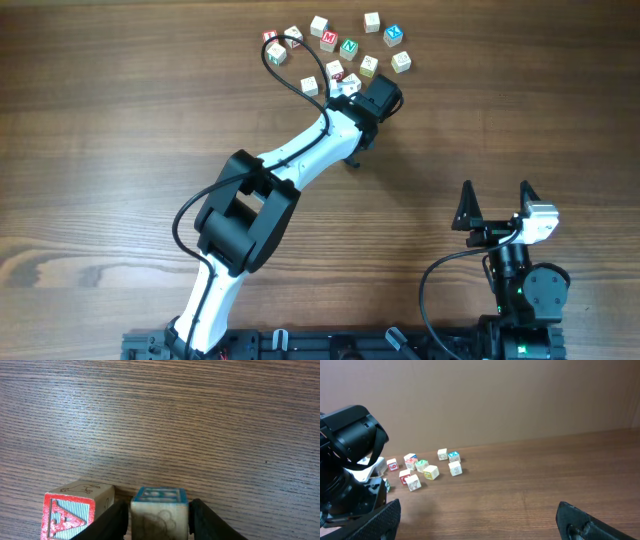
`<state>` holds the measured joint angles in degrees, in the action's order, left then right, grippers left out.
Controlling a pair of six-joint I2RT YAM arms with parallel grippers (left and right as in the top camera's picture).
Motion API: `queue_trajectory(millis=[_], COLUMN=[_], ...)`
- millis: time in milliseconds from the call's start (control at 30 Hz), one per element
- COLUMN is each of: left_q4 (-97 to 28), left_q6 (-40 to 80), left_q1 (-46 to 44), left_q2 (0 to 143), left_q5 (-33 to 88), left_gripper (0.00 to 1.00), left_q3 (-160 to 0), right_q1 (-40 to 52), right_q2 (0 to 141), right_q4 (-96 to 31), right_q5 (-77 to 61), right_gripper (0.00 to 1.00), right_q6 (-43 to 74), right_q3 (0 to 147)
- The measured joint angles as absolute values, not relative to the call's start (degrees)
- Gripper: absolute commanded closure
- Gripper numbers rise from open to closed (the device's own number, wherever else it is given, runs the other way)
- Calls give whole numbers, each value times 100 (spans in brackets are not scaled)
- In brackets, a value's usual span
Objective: Form a horizontal line
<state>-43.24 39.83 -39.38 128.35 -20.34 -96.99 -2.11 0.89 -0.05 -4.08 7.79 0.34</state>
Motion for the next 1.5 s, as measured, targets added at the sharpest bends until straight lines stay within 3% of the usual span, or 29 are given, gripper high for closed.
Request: queue_trajectory(millis=[1000,1267,1333,1500], left_q4=[-4152,-3935,-3881,-3850], left_q6=[3800,3662,3649,3634], left_q1=[-3913,-3806,-3809,-3804], left_q2=[12835,12835,12835,12835], left_q5=[-2117,-2156,-2130,-2093], left_gripper=[56,91,96,96], left_q3=[-9985,-10250,-10250,-10250], right_q1=[-209,-211,-211,-211], right_q2=[89,89,89,89], right_q4=[-3,-5,-5,-5], right_q5=[-405,-408,-405,-408], right_gripper=[0,0,0,0], right_q6=[779,779,779,779], right_q3=[34,34,34,34])
